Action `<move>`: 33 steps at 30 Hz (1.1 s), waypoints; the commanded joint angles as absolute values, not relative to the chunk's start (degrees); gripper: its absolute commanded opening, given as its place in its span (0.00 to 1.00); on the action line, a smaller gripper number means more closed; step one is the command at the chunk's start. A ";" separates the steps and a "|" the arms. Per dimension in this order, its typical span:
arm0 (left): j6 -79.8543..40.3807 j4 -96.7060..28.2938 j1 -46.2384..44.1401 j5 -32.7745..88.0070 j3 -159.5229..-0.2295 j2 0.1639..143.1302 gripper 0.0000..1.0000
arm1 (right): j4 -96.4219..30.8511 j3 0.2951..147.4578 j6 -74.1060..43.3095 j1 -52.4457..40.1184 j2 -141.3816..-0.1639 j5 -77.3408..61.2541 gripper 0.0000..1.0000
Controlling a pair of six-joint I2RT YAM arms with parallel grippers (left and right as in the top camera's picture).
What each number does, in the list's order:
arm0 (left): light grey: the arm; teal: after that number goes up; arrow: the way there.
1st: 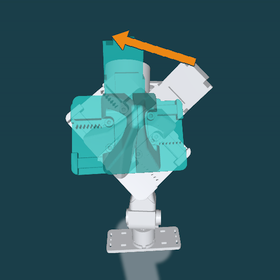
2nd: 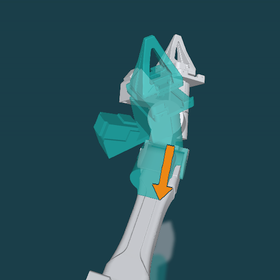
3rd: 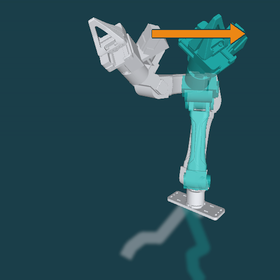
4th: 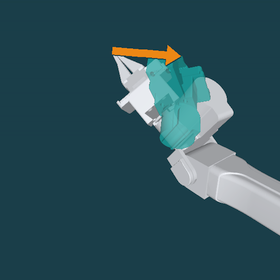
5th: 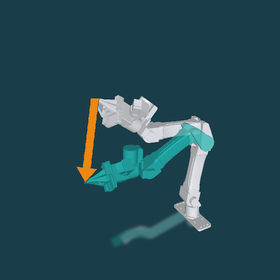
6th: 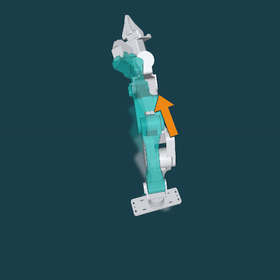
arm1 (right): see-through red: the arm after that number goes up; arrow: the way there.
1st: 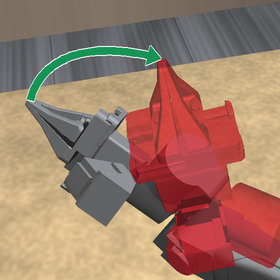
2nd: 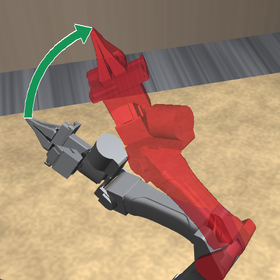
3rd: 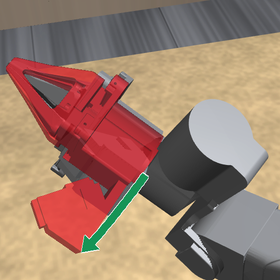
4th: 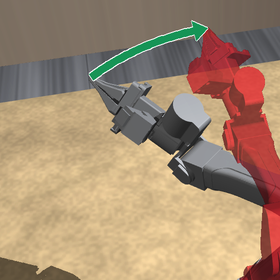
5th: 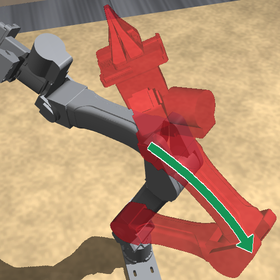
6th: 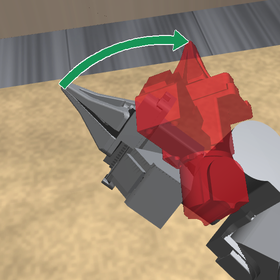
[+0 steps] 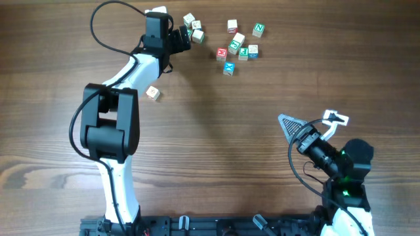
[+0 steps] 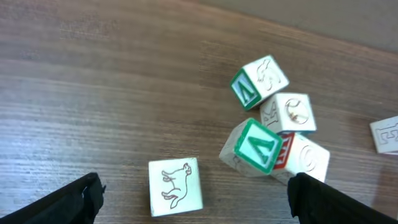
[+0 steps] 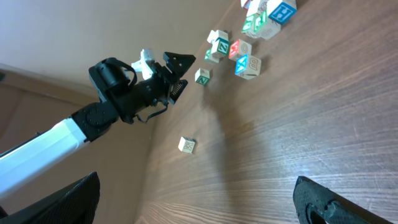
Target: Form a circle
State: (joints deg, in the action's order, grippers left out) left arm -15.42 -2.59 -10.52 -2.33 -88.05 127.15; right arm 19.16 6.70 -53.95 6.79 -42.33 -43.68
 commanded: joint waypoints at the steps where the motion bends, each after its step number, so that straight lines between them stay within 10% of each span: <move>1: -15.94 -2.83 -10.57 -3.31 -89.10 130.56 0.96 | 19.27 7.60 -54.24 6.70 -44.01 -43.38 1.00; 20: -15.92 -0.03 -9.19 -3.27 -89.10 134.39 0.76 | 19.29 7.60 -54.22 6.70 -44.80 -43.40 1.00; 27: -15.90 2.37 -9.19 -3.29 -89.27 134.23 0.36 | 19.29 7.60 -54.24 6.70 -44.80 -43.40 1.00; 33: -15.90 0.64 -9.21 -3.31 -89.27 129.05 0.25 | 19.27 7.60 -54.98 6.70 -44.80 -43.59 1.00</move>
State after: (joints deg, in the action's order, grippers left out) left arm -15.77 2.02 -9.41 -3.16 -88.58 133.05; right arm 19.14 6.70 -54.04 6.79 -44.69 -43.68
